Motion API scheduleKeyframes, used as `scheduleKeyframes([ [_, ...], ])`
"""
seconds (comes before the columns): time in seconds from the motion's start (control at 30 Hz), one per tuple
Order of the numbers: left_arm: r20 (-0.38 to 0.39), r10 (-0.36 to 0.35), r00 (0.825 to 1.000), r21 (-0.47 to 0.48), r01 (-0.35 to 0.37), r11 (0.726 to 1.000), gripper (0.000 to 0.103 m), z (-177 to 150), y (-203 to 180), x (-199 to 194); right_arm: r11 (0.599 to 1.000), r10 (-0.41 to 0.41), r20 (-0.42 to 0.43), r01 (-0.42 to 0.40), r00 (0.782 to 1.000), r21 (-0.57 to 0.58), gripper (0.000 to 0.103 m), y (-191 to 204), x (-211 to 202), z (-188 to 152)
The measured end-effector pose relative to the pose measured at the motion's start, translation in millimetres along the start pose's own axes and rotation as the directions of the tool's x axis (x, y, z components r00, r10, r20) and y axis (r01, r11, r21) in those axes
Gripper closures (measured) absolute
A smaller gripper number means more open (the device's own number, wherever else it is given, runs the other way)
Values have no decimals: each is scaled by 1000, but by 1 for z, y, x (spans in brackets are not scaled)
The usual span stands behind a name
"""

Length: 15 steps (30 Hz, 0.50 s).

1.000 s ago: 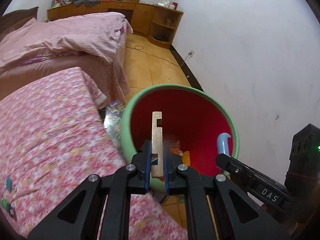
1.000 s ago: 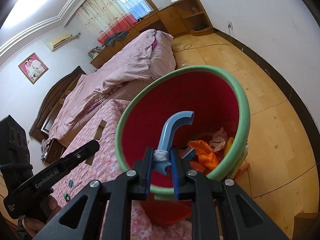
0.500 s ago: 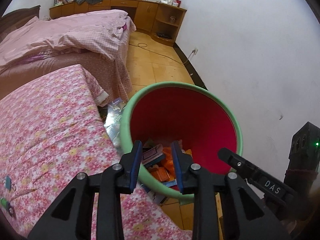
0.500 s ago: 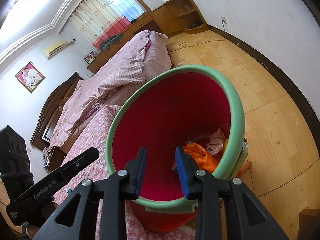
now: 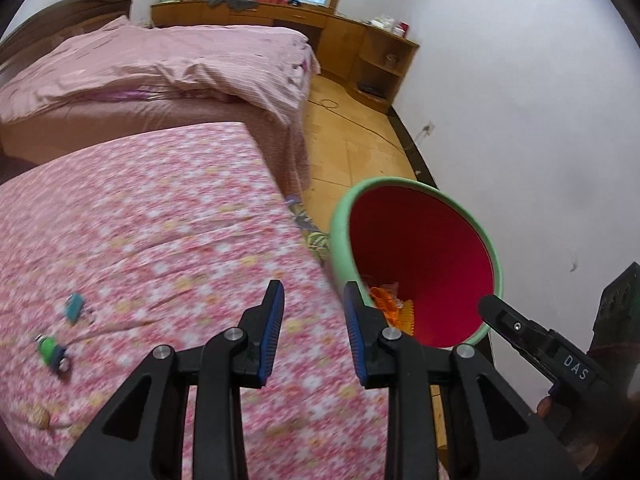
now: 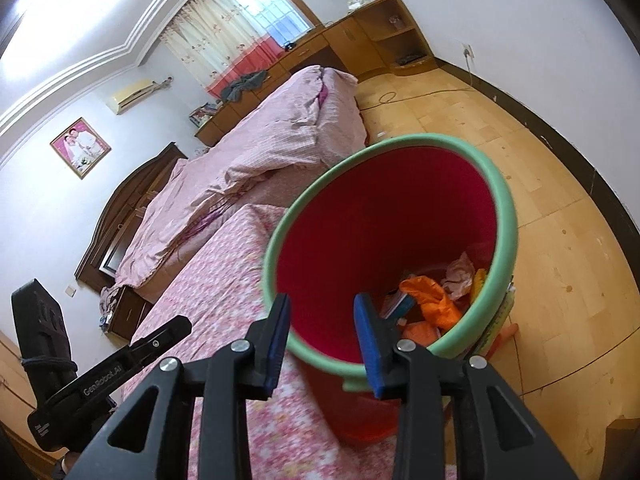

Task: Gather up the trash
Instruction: 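Move both tools back over the green toy and peanuts on the bed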

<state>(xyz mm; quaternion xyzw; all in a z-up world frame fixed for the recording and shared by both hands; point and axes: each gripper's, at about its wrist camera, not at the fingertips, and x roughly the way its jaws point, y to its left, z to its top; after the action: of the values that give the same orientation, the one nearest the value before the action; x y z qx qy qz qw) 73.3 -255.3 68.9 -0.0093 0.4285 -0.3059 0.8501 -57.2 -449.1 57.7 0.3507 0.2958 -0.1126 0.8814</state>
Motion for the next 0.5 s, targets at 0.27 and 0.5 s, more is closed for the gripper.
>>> scheduleKeyframes([
  [0.27,23,72,997,-79,-70,994,73,-13,43,-31,998,25,-17,-26,1000,-53,65,31,-6,-20],
  [0.5,27,150,988,-154,-144,977,73,-22,85,-57,995,43,-43,-47,998,-87,63,55,-5,-37],
])
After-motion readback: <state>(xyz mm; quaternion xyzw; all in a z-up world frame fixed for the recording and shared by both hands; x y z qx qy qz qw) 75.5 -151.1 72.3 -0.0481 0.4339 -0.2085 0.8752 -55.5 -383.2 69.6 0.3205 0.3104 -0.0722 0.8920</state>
